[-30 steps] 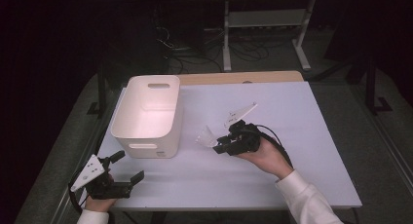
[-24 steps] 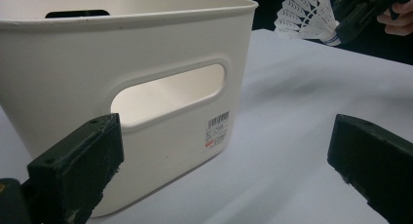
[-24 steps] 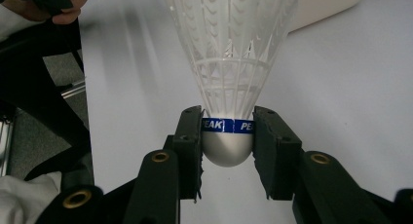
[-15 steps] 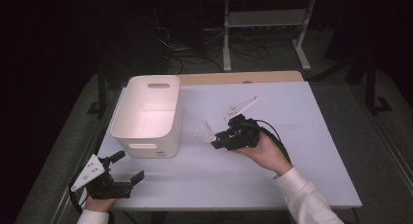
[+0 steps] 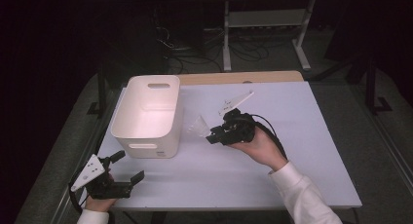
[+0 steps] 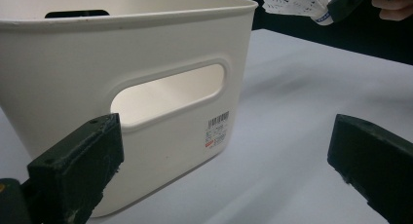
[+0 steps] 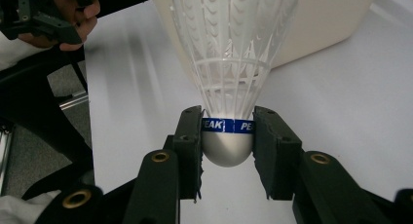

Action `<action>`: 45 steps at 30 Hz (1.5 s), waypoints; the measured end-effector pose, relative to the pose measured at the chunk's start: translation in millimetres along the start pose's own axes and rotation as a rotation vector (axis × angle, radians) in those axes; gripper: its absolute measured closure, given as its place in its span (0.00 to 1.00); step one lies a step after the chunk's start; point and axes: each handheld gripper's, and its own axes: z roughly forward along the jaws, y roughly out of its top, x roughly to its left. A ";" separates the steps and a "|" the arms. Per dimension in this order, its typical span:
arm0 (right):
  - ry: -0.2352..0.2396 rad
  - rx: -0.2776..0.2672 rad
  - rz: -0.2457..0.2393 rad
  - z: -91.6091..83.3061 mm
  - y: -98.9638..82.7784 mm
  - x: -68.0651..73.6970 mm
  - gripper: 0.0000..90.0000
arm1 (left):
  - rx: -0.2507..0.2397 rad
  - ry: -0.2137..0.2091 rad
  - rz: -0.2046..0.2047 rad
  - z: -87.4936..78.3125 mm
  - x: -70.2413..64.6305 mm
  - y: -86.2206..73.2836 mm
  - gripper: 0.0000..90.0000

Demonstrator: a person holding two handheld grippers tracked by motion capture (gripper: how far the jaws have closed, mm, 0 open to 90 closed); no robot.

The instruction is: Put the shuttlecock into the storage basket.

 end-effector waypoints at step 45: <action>0.007 -0.034 -0.062 16.0 65.4 -8.7 0.71 | -0.011 0.005 -0.010 0.1 0.2 -0.4 0.00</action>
